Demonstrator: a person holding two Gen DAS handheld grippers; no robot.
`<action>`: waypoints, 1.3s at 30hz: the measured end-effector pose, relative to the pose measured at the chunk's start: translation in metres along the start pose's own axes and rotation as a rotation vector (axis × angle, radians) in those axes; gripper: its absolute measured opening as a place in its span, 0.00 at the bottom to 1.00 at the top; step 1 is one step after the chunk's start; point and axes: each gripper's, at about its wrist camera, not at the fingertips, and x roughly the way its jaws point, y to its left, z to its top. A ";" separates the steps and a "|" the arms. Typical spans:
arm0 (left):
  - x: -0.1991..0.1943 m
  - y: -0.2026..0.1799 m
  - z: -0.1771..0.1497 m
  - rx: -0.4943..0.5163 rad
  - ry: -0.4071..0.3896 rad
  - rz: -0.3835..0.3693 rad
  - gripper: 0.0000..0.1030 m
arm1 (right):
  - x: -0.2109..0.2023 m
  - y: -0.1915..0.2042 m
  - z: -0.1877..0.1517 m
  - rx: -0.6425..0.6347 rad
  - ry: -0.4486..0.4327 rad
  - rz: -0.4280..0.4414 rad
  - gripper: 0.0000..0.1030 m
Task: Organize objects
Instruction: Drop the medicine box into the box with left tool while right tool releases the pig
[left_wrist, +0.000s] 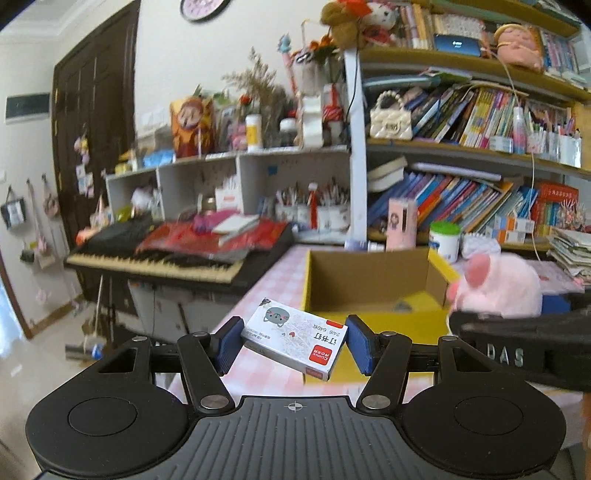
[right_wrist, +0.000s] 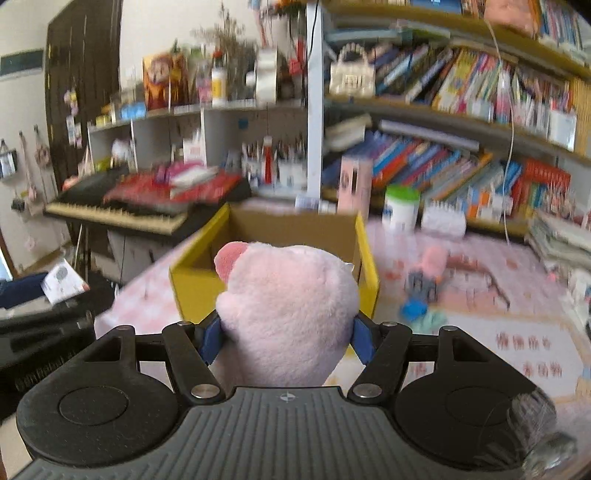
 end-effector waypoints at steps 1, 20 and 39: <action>0.003 -0.002 0.004 0.002 -0.009 -0.001 0.57 | 0.003 -0.002 0.007 -0.006 -0.024 0.000 0.63; 0.131 -0.051 0.029 0.047 0.079 0.021 0.57 | 0.153 -0.047 0.059 -0.118 0.067 0.018 0.63; 0.200 -0.065 0.006 0.062 0.335 0.019 0.58 | 0.239 -0.043 0.068 -0.228 0.278 0.139 0.63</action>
